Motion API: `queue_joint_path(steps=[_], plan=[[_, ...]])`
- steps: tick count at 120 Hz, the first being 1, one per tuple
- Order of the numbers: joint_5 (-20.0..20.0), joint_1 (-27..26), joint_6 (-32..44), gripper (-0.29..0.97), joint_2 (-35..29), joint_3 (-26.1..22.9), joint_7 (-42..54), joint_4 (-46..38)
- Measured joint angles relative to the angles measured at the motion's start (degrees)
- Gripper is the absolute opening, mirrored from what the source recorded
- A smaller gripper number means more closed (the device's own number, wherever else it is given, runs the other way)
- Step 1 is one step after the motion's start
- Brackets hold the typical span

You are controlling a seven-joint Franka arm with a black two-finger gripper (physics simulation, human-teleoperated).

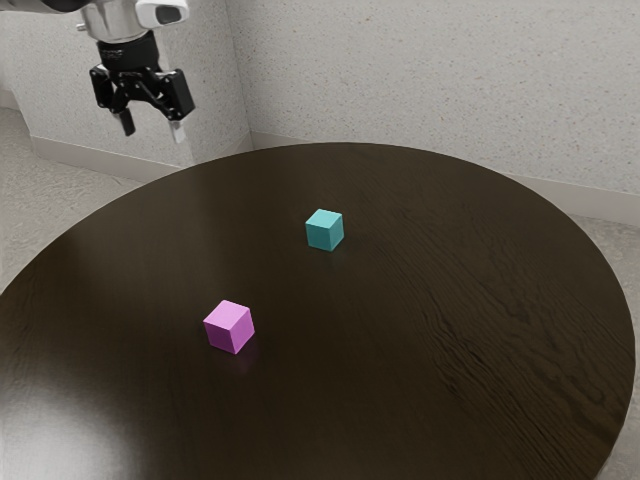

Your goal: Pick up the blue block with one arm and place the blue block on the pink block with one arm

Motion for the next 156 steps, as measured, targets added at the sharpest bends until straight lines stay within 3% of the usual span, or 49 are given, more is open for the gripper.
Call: queue_joint_path(steps=[22, 35, 46, 66, 89, 125, 156], plan=[[-0.3, 1.1, -0.2, 0.68, 0.0, 0.0, -0.2, 0.6], [-0.4, 2.0, -3.4, 0.68, 0.3, -0.3, -0.2, 12.1], [-0.4, 3.5, -5.0, 0.68, 3.0, -1.2, -0.3, 16.3], [-0.6, -2.5, -3.2, 0.68, 9.2, -2.0, -0.5, 17.6], [-4.0, -2.5, 6.2, 0.68, 21.8, -2.1, -0.6, 18.8], [-6.7, 1.0, 18.5, 0.68, 44.6, -2.7, -0.6, 31.4], [-8.0, 5.7, 25.4, 0.68, 53.7, -5.7, -0.1, 37.5]])
